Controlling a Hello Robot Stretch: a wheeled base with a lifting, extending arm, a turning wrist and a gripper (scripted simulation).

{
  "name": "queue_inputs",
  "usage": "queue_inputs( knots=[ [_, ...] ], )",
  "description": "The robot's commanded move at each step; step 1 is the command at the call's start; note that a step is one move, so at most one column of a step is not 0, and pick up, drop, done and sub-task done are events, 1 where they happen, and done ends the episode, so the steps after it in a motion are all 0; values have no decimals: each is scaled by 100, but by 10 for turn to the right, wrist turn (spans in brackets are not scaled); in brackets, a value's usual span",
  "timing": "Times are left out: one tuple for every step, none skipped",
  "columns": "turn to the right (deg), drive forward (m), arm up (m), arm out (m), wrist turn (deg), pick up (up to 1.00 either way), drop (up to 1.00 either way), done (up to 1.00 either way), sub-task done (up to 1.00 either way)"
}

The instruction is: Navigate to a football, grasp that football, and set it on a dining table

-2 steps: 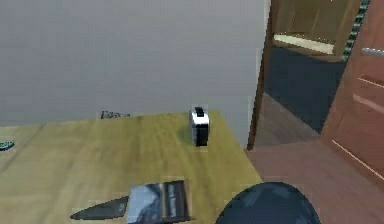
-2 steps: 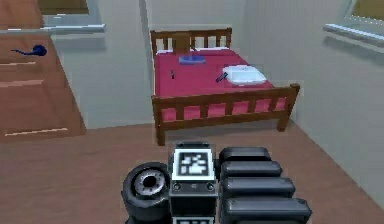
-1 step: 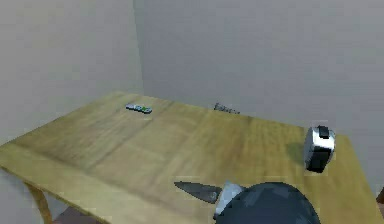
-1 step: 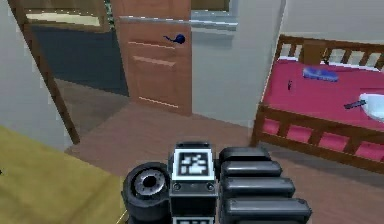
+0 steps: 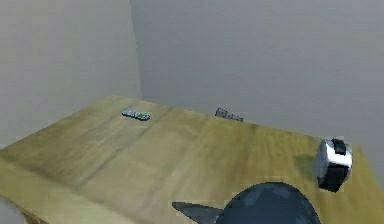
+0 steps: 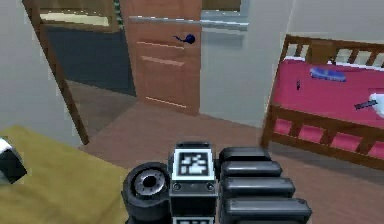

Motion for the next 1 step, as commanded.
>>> queue_inputs(
  knots=[
    [270, 0, 0, 0, 0, 0, 0, 0, 0]
  ],
)
